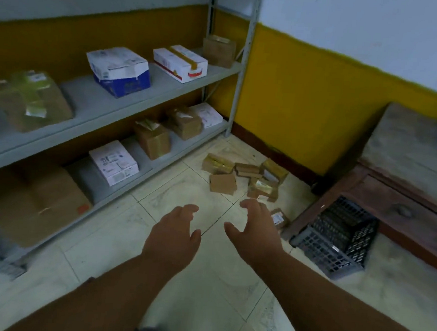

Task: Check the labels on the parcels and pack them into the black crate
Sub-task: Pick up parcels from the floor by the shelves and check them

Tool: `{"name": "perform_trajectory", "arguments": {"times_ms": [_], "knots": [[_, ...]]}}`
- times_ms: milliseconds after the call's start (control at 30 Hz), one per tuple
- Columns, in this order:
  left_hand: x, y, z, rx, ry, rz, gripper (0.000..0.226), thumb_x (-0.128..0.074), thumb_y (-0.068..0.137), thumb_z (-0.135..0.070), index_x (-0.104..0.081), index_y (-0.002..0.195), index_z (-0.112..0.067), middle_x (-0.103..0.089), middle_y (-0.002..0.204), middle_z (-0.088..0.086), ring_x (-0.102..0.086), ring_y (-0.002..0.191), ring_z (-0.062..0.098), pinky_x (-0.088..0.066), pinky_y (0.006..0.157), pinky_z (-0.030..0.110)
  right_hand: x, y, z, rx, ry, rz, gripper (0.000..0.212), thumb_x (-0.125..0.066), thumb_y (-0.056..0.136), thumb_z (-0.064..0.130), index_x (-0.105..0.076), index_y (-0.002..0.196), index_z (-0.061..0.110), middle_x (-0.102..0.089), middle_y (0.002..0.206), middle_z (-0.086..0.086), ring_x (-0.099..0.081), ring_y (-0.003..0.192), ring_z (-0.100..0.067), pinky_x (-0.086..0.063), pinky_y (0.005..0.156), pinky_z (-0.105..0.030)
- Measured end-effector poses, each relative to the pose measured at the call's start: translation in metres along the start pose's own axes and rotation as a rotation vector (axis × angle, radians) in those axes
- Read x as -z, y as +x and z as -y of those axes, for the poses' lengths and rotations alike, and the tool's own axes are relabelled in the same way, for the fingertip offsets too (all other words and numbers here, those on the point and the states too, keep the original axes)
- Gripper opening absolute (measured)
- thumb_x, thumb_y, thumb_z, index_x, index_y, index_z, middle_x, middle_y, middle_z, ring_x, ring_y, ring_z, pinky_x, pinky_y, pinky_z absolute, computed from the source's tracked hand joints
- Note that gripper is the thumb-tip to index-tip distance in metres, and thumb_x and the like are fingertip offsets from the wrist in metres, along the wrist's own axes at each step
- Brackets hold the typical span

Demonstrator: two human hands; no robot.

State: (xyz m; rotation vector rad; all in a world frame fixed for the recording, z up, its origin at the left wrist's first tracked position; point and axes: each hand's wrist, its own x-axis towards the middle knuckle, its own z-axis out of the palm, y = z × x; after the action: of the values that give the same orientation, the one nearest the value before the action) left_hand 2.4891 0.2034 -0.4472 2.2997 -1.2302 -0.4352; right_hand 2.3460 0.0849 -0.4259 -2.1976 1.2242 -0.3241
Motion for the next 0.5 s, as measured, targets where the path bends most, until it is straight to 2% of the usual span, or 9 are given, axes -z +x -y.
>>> {"name": "perform_trajectory", "arguments": {"times_ms": [200, 333, 500], "knots": [[-0.005, 0.104, 0.032, -0.038, 0.100, 0.093, 0.056, -0.054, 0.095, -0.034, -0.035, 0.147, -0.023, -0.051, 0.135, 0.001, -0.051, 0.122, 0.018, -0.044, 0.101, 0.035, -0.024, 0.100, 0.006, -0.040, -0.008, 0.033, 0.060, -0.070, 0.086, 0.044, -0.044, 0.137, 0.024, -0.046, 0.137, 0.001, -0.048, 0.124, -0.019, -0.044, 0.096, -0.031], [0.005, 0.203, 0.028, -0.117, 0.072, 0.097, 0.055, -0.056, 0.093, -0.033, -0.040, 0.143, -0.019, -0.054, 0.129, 0.004, -0.054, 0.115, 0.022, -0.047, 0.096, 0.041, -0.006, 0.184, 0.018, -0.065, -0.081, -0.021, 0.061, -0.070, 0.085, 0.045, -0.045, 0.137, 0.026, -0.049, 0.133, 0.002, -0.051, 0.121, -0.019, -0.050, 0.097, -0.037], [0.029, 0.306, 0.019, -0.158, 0.058, 0.120, 0.053, -0.058, 0.091, -0.032, -0.043, 0.141, -0.021, -0.055, 0.125, 0.002, -0.056, 0.110, 0.021, -0.050, 0.093, 0.043, 0.015, 0.272, 0.034, -0.122, -0.047, -0.096, 0.059, -0.072, 0.084, 0.042, -0.048, 0.134, 0.025, -0.050, 0.132, 0.002, -0.052, 0.116, -0.018, -0.048, 0.093, -0.033]]}}
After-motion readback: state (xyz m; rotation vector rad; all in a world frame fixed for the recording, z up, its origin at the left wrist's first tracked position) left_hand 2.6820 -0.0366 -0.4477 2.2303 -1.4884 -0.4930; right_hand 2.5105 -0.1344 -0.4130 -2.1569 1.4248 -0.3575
